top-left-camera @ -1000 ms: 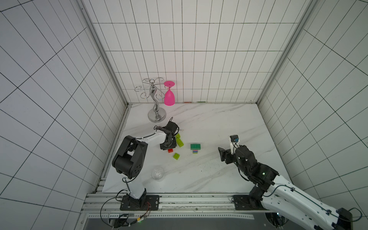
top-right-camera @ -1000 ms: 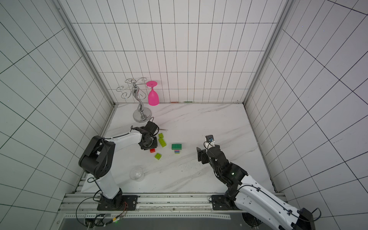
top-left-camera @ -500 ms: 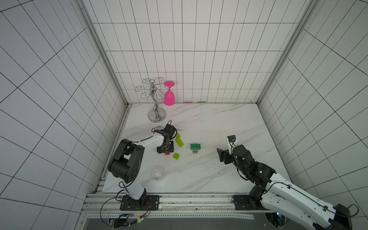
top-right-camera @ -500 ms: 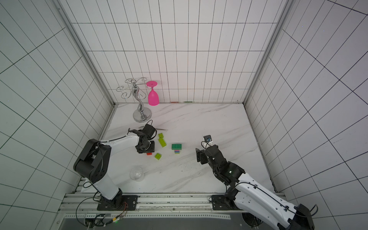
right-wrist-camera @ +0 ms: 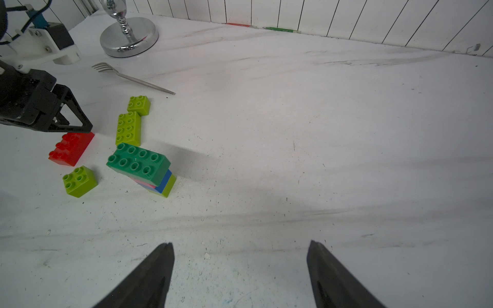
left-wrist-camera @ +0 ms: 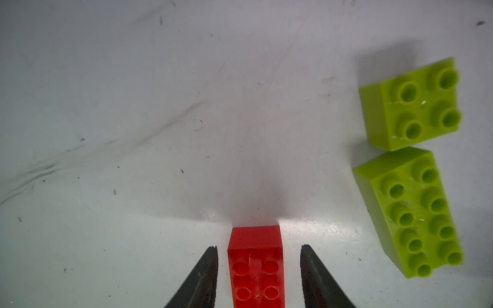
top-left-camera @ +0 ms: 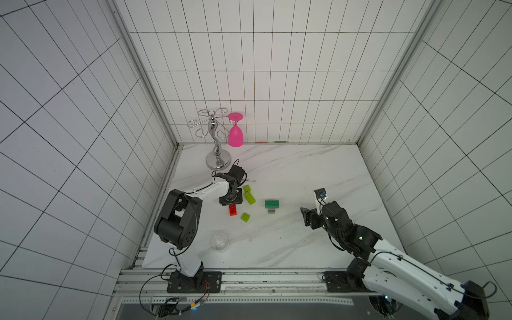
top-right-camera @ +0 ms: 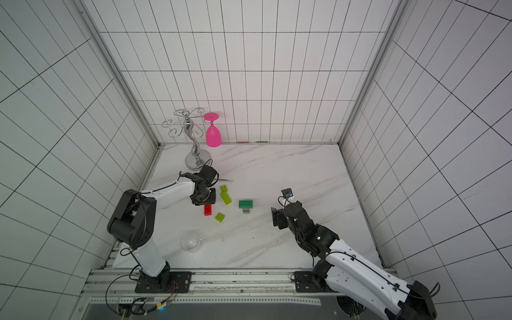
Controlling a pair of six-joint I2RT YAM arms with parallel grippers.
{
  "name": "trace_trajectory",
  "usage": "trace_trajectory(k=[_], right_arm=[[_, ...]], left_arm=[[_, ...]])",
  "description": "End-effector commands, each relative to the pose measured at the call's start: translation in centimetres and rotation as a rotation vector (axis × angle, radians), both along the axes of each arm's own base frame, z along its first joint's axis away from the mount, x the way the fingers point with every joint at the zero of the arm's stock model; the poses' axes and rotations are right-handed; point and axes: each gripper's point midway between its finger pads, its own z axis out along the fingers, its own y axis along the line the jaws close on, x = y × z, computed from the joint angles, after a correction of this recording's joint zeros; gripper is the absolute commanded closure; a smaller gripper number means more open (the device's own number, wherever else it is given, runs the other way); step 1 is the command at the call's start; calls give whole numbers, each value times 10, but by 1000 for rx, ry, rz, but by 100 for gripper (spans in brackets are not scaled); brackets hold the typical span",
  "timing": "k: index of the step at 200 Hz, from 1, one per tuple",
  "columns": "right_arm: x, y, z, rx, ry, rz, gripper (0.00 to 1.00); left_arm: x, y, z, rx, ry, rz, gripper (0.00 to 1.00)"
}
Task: Assemble a spoon with lego
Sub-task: Pick up the lego brick from the center of the board.
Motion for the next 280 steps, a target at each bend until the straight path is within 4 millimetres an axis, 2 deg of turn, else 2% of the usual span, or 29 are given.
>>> trace_trajectory(k=[1,11,42,103,124,143,166,191,225,259,280], right_arm=[[3,2,9,25,-19,2,18],[2,2,9,28,-19,4,18],[1,3,10,34,-19,12,18],[0,4,11,41,-20,20,18],[0,5,12,44,-21,20,19],[0,4,12,45,-21,21,19],[-1,5,12,49,-21,25,19],[-1,5,11,48,-18,25,19],[-1,7,12,53,-19,30,19],[-1,7,11,51,-19,29,19],[-1,8,11,57,-18,38,19]], left_arm=[[-1,9,-2,37,12,24,50],[-1,9,-3,34,14,26,51],[-1,6,-7,7,30,31,63],[-4,3,-15,-8,52,42,63],[-4,3,-16,-11,54,43,71],[-7,3,-17,-12,60,41,74],[-6,3,-11,-10,46,24,81],[0,-8,12,-45,13,-80,82],[4,-35,72,-43,-98,-420,88],[-6,-61,124,-72,-201,-784,90],[-22,-91,157,-191,-295,-1037,90]])
